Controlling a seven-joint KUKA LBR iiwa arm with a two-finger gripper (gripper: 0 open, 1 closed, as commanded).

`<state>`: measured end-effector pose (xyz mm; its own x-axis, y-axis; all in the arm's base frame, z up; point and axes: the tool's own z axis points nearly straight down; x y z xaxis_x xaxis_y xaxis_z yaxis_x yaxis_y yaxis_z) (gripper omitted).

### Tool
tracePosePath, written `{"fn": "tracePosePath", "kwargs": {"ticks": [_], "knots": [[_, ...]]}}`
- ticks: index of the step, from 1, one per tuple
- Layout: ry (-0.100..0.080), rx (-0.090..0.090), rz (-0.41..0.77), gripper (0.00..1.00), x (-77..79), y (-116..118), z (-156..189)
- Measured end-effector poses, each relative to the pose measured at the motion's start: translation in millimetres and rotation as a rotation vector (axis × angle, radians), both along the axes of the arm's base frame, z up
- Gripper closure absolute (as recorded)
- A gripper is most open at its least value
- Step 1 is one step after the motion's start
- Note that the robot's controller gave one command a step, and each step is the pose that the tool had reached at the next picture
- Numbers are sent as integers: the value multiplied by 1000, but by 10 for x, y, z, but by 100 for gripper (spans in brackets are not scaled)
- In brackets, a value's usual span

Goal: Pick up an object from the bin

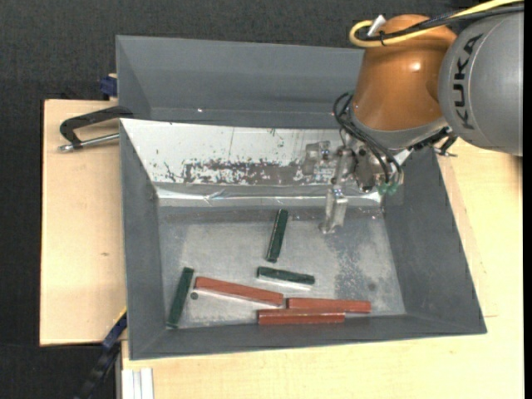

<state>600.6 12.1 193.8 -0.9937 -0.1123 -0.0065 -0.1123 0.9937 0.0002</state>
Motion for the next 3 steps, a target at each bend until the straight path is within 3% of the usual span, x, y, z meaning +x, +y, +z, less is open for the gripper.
{"fn": "tracePosePath", "kwargs": {"ticks": [1,2,3], "knots": [[0,-1,141,0,-166,238,-660],[8,-2,387,100,-394,397,-1207],[2,-1,386,0,-389,406,-1221]]}}
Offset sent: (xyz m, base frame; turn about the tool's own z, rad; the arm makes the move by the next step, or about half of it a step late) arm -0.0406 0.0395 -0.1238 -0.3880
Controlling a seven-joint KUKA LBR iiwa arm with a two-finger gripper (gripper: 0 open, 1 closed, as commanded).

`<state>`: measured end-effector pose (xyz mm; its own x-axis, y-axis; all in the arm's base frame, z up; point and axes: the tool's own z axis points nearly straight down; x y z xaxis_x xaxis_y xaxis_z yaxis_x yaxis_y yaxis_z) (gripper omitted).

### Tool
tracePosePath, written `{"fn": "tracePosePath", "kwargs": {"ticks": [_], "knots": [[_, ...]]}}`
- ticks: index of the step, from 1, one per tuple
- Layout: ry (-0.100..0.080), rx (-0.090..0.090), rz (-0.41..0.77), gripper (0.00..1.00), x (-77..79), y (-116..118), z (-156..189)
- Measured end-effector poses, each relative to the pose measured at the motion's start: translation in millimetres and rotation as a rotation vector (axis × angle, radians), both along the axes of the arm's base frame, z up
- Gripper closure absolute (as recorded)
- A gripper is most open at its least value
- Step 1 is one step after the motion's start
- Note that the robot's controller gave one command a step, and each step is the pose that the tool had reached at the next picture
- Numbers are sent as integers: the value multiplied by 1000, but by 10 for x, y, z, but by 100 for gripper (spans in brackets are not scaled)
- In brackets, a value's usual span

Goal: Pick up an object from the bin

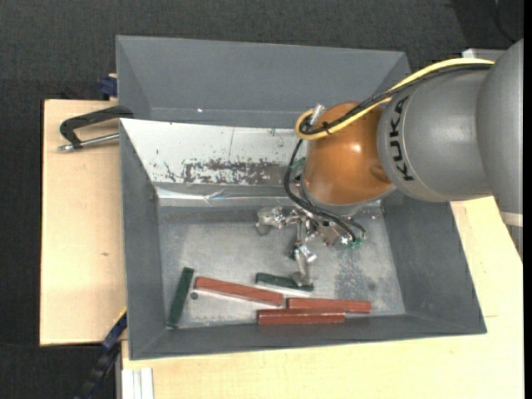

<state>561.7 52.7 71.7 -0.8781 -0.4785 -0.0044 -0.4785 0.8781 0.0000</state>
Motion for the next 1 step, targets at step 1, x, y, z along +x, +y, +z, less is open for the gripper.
{"fn": "tracePosePath", "kwargs": {"ticks": [1], "knots": [[0,0,0,0,-1,0,-1]]}}
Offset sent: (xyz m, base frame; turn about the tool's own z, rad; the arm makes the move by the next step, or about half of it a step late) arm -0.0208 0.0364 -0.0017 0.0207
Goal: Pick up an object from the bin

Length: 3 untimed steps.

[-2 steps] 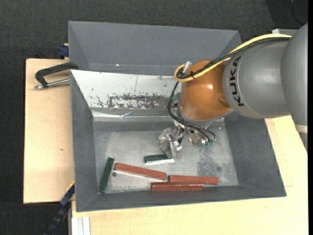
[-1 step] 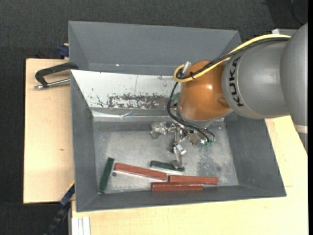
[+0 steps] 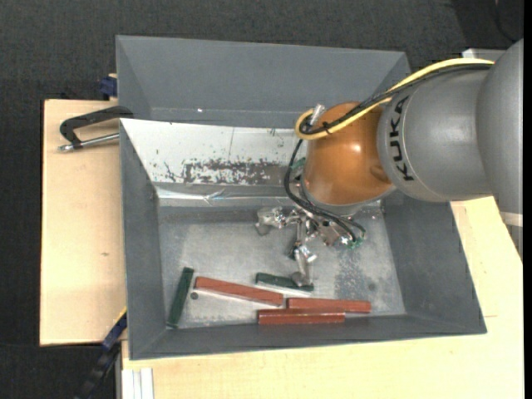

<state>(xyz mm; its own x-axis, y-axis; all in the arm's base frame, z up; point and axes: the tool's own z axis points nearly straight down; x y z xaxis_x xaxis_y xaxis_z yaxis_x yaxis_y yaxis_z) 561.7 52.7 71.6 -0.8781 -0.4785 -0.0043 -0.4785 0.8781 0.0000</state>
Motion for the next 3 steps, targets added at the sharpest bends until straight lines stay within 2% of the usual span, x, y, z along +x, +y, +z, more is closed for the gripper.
{"fn": "tracePosePath", "kwargs": {"ticks": [1,2,3], "knots": [[0,-2,-18,0,-133,245,0],[-2,2,-8,0,-237,390,0],[-5,1,125,0,-553,259,2]]}}
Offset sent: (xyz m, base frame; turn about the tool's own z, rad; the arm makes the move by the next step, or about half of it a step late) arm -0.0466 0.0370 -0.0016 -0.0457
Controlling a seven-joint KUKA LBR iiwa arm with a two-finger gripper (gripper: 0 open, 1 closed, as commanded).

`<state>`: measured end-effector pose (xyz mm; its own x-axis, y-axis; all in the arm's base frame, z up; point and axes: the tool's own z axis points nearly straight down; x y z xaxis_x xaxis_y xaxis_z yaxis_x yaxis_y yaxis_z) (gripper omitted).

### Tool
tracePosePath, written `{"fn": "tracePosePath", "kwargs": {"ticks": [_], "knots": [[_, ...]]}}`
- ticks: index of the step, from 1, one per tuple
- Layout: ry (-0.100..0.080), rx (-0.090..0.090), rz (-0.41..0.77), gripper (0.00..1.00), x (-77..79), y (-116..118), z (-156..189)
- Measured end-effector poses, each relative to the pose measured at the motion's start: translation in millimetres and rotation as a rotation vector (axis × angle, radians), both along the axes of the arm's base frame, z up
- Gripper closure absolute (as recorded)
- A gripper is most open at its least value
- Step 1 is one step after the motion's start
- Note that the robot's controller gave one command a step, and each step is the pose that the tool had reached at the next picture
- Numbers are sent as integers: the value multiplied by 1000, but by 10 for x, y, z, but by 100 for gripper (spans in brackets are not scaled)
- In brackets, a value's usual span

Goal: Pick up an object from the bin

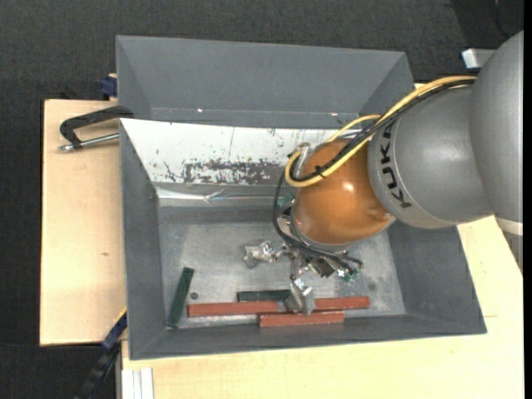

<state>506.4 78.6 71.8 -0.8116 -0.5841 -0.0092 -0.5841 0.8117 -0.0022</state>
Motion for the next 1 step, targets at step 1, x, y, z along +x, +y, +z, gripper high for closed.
{"fn": "tracePosePath", "kwargs": {"ticks": [1], "knots": [[-6,-2,140,100,-96,30,31]]}}
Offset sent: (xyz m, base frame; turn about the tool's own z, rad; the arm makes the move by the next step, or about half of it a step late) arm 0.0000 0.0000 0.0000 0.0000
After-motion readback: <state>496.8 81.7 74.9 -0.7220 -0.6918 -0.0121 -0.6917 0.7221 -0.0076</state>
